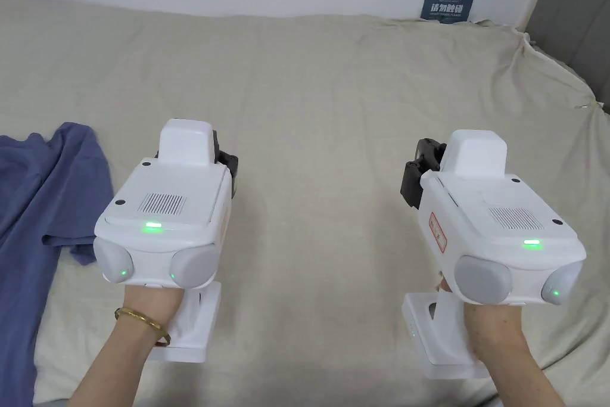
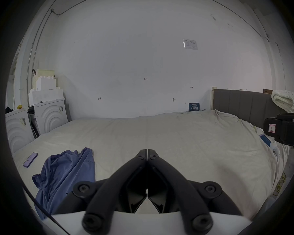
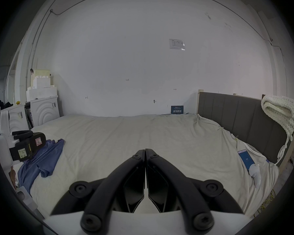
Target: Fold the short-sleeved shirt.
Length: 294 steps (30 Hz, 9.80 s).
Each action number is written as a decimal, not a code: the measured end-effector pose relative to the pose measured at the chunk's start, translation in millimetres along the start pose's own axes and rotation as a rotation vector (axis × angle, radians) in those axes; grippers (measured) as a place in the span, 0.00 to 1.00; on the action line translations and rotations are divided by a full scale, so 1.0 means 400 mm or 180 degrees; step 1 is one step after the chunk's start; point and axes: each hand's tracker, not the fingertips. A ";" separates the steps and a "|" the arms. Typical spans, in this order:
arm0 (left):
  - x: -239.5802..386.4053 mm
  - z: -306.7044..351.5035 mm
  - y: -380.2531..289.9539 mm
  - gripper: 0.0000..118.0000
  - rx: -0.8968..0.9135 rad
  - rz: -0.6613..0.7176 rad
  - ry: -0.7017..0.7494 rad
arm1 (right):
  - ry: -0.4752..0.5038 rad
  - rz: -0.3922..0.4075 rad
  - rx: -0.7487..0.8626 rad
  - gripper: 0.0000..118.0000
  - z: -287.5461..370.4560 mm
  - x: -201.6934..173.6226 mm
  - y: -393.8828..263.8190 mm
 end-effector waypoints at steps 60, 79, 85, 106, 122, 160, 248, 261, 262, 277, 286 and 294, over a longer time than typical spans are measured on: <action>-0.605 0.070 -0.068 1.00 -0.0969 0.0901 0.1101 | 0.1711 0.0444 -0.0036 0.00 -0.124 -0.586 0.023; -0.809 -0.400 -0.132 1.00 -0.2821 0.0847 0.0959 | 0.1636 0.0403 -0.0326 0.00 -0.250 -0.607 -0.013; -0.829 -0.463 -0.192 0.73 -0.3147 0.0836 0.0894 | 0.1593 0.0441 -0.0419 0.00 -0.274 -0.611 -0.033; -0.817 -0.301 -0.085 0.00 -0.2382 0.1578 0.0928 | 0.1479 0.0361 -0.0486 0.00 -0.268 -0.534 -0.052; -0.752 0.027 0.323 0.00 -0.1054 0.1718 0.0711 | 0.1386 0.0206 -0.0133 0.00 -0.109 -0.445 0.034; 0.098 -0.349 0.344 0.00 -0.1712 0.0379 -0.0723 | -0.0069 -0.0150 0.0078 0.00 0.107 0.036 0.039; -0.041 0.003 -0.089 0.00 -0.0253 0.0193 0.0033 | 0.0142 -0.0123 -0.1125 0.82 -0.134 0.023 0.032; -0.055 -0.020 -0.095 0.00 -0.0261 0.0219 0.0073 | 0.0509 0.0320 -0.2757 0.81 -0.542 -0.043 0.056; -0.058 -0.024 -0.097 0.00 -0.0276 0.0227 0.0077 | 0.0484 0.0292 -0.2806 0.81 -0.565 -0.046 0.047; -0.071 -0.059 -0.125 0.00 -0.0447 0.0273 0.0103 | 0.0397 -0.0035 -0.3120 0.05 -0.673 -0.038 -0.045; -0.091 -0.089 -0.124 0.23 -0.0826 0.0476 -0.0069 | 0.0526 -0.0032 -0.2883 0.04 -0.621 -0.033 0.000; -0.116 -0.219 -0.085 0.98 -0.1820 0.0578 -0.0457 | 0.0561 0.0038 -0.2766 0.04 -0.590 -0.037 0.017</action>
